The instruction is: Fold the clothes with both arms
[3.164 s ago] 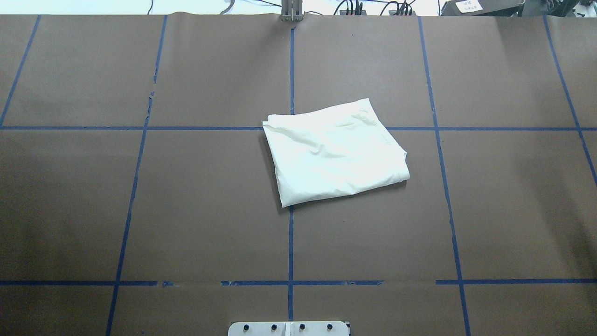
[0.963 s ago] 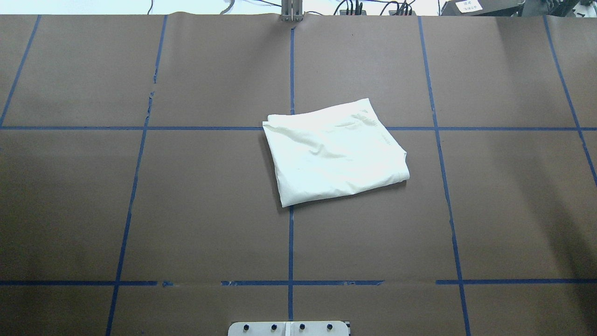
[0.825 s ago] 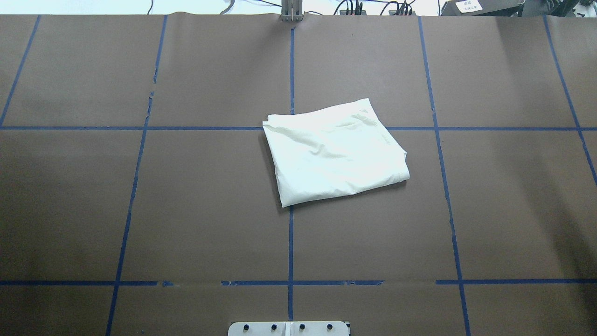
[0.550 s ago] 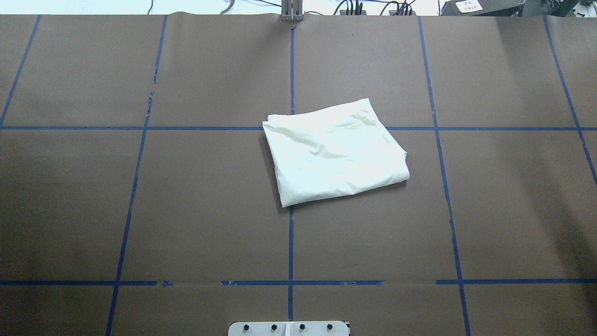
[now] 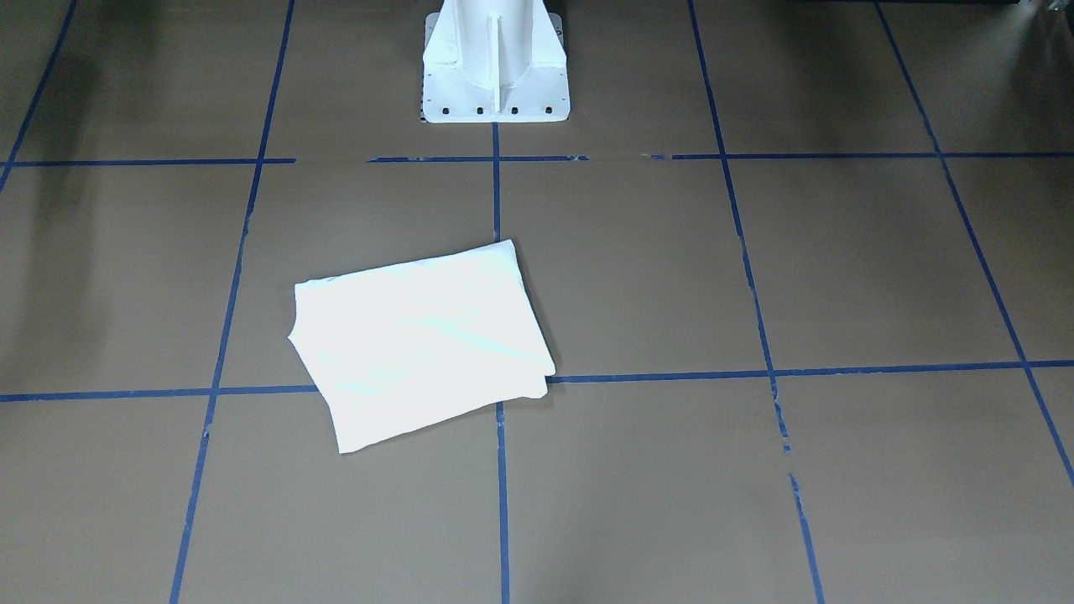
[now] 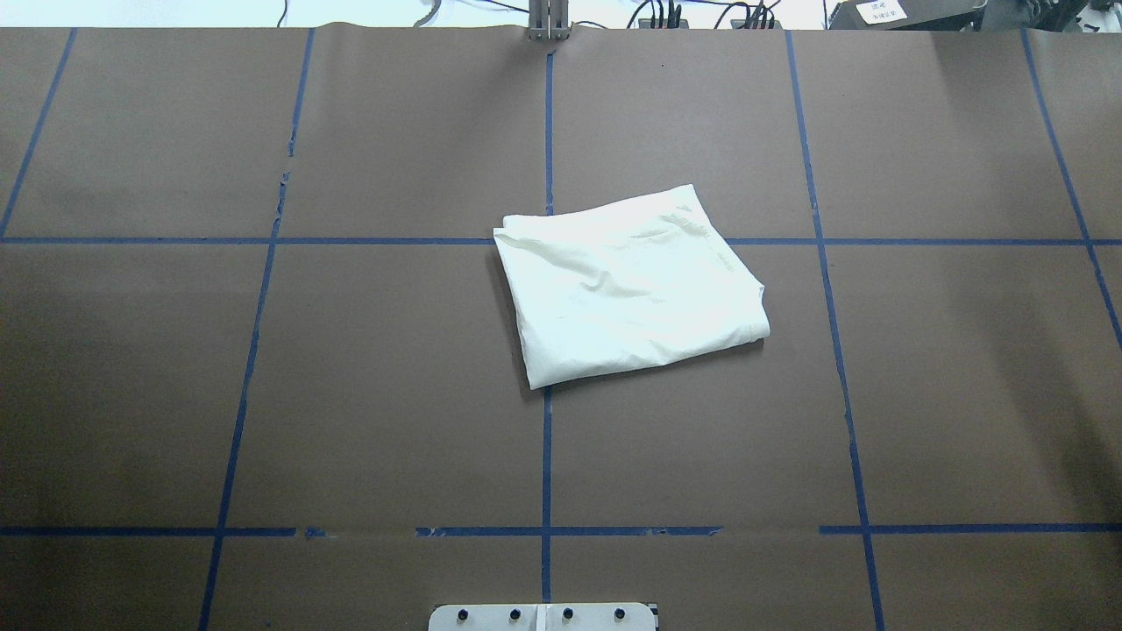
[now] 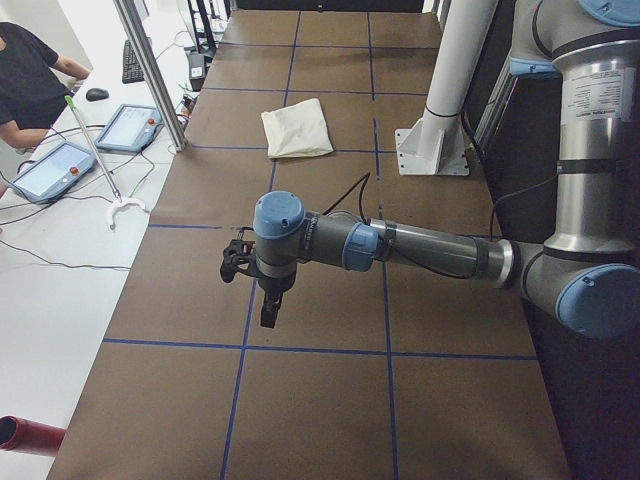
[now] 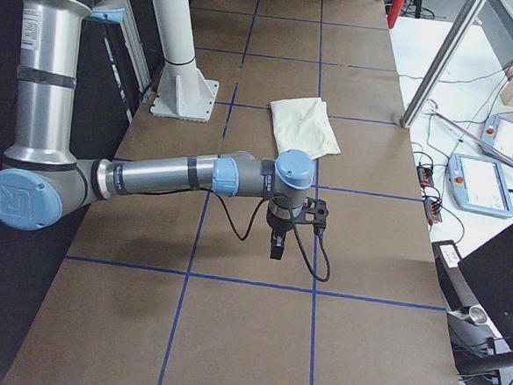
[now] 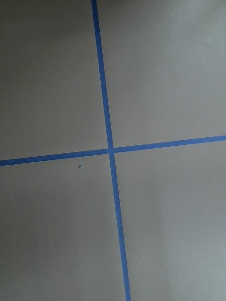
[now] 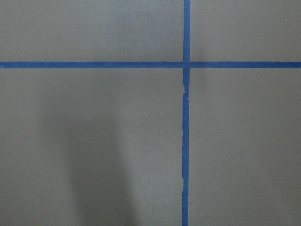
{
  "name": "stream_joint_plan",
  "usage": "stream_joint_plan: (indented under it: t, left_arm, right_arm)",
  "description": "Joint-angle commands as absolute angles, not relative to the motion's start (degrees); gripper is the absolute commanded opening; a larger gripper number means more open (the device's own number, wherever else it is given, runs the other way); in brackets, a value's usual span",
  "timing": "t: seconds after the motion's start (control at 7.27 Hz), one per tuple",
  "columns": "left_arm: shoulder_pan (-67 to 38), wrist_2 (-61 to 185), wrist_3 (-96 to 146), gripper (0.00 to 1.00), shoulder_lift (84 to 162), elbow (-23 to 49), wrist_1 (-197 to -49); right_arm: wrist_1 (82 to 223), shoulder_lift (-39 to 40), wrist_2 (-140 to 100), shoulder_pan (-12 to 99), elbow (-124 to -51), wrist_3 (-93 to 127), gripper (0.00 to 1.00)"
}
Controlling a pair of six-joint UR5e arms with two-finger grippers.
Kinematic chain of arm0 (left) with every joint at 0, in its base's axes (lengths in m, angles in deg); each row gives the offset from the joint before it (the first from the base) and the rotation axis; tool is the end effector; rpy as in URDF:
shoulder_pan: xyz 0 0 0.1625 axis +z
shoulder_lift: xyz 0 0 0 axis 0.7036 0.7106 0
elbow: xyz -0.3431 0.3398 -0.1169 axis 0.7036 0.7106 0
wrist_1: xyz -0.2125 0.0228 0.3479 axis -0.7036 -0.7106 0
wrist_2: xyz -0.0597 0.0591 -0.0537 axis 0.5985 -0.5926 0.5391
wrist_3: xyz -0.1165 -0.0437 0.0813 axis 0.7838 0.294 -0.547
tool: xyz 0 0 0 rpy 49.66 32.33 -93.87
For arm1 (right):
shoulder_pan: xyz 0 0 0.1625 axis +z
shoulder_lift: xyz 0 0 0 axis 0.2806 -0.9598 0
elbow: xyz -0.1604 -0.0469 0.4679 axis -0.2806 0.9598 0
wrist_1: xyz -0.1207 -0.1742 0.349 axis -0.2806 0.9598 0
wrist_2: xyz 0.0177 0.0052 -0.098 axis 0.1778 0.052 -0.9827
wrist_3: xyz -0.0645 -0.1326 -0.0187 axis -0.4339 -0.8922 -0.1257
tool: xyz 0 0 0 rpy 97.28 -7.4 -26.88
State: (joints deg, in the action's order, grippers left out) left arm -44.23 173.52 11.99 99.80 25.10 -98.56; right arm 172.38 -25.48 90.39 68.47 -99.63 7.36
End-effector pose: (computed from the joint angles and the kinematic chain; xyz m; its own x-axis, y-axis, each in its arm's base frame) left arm -0.0233 -0.4668 0.6841 0.7289 0.1110 -0.6756 0.0047 0.9859 0.1671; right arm -0.0081 -0.4356 0.6978 0.7299 0.0252 0.6831 0.0031 0.9992 -0.0402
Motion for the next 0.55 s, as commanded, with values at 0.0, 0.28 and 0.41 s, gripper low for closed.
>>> stream_joint_plan:
  t: [0.0, 0.28, 0.41]
  left_arm:
    - [-41.2, 173.6, 12.2, 1.0, 99.7, 24.8, -98.4]
    - [-40.8, 173.7, 12.6, 1.0, 99.7, 24.4, -98.2]
    - [-40.8, 173.7, 12.6, 1.0, 99.7, 23.0, -98.4]
  right_arm:
    - [172.3, -27.5, 92.6, 69.9, -98.7, 7.0, 1.0]
    - [172.2, -27.7, 92.3, 69.9, -99.0, 7.5, 1.0]
    - [172.2, -27.9, 92.4, 69.9, -98.9, 7.8, 1.0]
